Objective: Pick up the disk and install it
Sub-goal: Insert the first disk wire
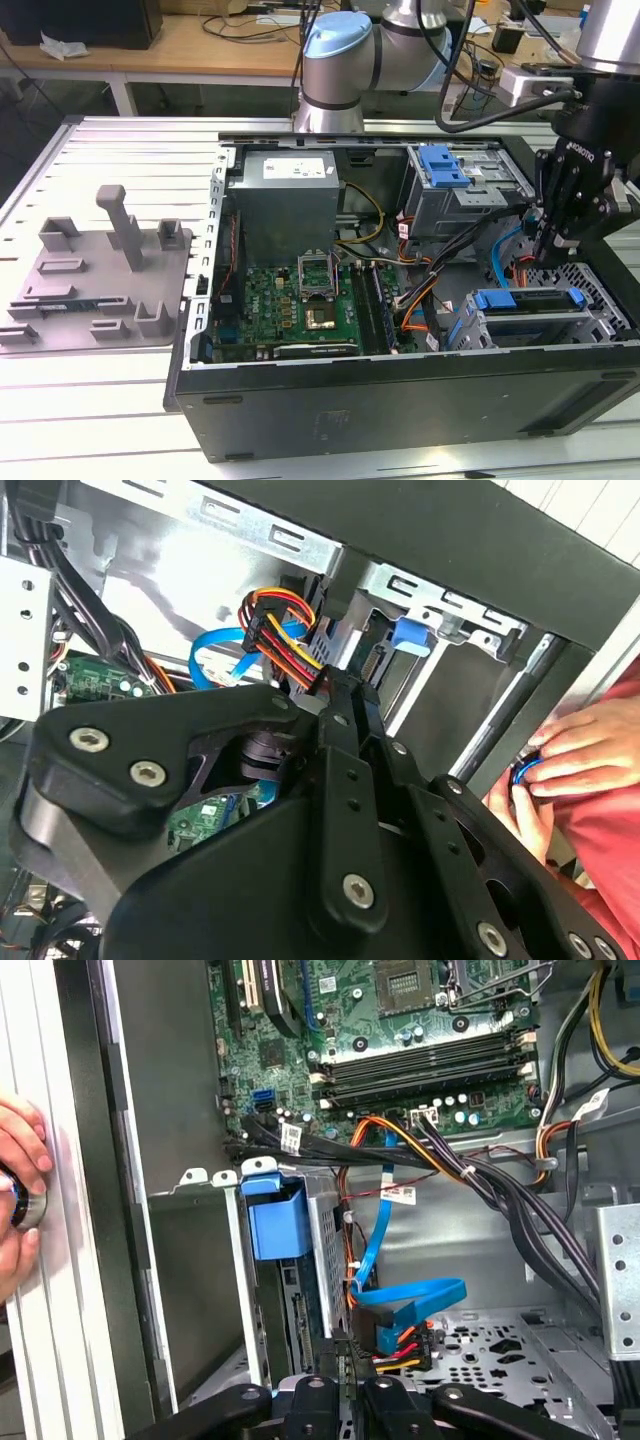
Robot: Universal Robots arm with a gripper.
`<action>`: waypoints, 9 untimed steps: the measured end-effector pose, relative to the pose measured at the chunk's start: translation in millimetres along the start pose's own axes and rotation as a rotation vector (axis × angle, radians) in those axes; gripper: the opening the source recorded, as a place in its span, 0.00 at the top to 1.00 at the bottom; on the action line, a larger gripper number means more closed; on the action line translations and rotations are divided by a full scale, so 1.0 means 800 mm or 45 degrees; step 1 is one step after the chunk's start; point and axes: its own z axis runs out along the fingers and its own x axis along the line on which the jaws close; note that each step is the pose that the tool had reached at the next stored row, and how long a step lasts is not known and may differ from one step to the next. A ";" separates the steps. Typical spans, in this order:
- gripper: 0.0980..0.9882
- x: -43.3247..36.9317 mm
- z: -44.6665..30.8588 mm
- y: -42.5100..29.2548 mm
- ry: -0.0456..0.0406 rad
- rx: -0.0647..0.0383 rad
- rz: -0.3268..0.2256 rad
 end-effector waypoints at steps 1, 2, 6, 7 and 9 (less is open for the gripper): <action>0.93 0.000 0.0000 -0.0001 0.000 0.000 0.000; 0.93 0.002 0.0004 -0.0005 -0.001 0.000 0.000; 0.93 0.008 0.0013 -0.0052 -0.006 0.001 -0.010; 0.93 0.009 0.0010 -0.0068 -0.008 0.002 -0.014; 0.93 0.011 0.0013 -0.0080 -0.010 0.003 -0.018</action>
